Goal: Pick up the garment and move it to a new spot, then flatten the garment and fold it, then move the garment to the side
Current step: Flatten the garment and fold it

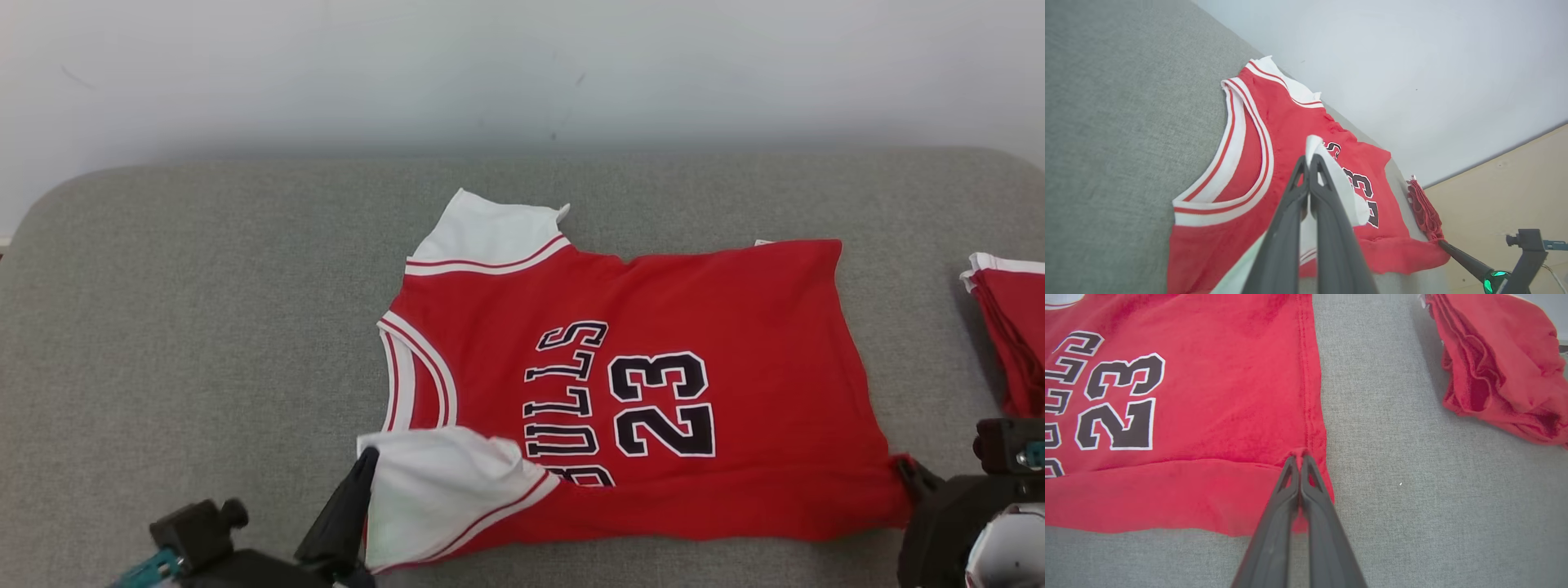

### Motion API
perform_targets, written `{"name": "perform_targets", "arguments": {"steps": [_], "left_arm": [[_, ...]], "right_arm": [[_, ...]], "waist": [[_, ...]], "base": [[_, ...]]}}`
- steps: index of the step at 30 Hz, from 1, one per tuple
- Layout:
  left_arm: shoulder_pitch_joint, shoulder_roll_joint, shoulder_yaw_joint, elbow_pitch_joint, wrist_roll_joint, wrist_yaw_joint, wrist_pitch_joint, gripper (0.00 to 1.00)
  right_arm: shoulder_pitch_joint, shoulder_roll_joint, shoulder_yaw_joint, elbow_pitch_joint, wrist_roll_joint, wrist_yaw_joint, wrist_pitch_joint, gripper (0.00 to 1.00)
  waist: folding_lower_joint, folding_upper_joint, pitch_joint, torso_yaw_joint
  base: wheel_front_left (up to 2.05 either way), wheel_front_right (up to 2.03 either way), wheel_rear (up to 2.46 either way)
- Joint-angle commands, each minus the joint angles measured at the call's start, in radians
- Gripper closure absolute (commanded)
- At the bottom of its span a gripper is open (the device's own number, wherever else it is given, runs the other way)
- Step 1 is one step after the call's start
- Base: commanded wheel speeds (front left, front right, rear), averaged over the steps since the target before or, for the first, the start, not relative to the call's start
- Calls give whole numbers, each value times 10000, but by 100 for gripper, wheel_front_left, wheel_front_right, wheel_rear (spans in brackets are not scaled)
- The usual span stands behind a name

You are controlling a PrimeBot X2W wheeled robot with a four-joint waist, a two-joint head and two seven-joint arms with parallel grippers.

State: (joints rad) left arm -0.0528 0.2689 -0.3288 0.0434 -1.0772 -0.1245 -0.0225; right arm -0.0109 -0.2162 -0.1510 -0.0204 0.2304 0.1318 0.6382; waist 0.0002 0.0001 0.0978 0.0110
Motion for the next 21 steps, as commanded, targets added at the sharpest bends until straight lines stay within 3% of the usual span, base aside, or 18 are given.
{"name": "perform_targets", "arguments": {"steps": [1, 11, 21], "left_arm": [[-215, -89, -78, 119, 251, -63, -180, 100], [-2004, -925, -414, 1798, 1794, -16, -1805, 100], [-3428, -1181, -743, 2863, 2358, -34, -1886, 100]], "right_arm": [[-151, 38, 14, 73, -17, -29, -134, 100], [-1371, -3, -15, 1104, -570, -29, -1805, 100], [-1955, 154, -452, 1876, -993, -29, -2467, 100]], "waist": [[-2, -1, 118, 22], [-2, -1, 612, 35], [-2, -1, 859, 136]], "base": [[0, 0, 0], [0, 0, 0], [0, 0, 0]]}}
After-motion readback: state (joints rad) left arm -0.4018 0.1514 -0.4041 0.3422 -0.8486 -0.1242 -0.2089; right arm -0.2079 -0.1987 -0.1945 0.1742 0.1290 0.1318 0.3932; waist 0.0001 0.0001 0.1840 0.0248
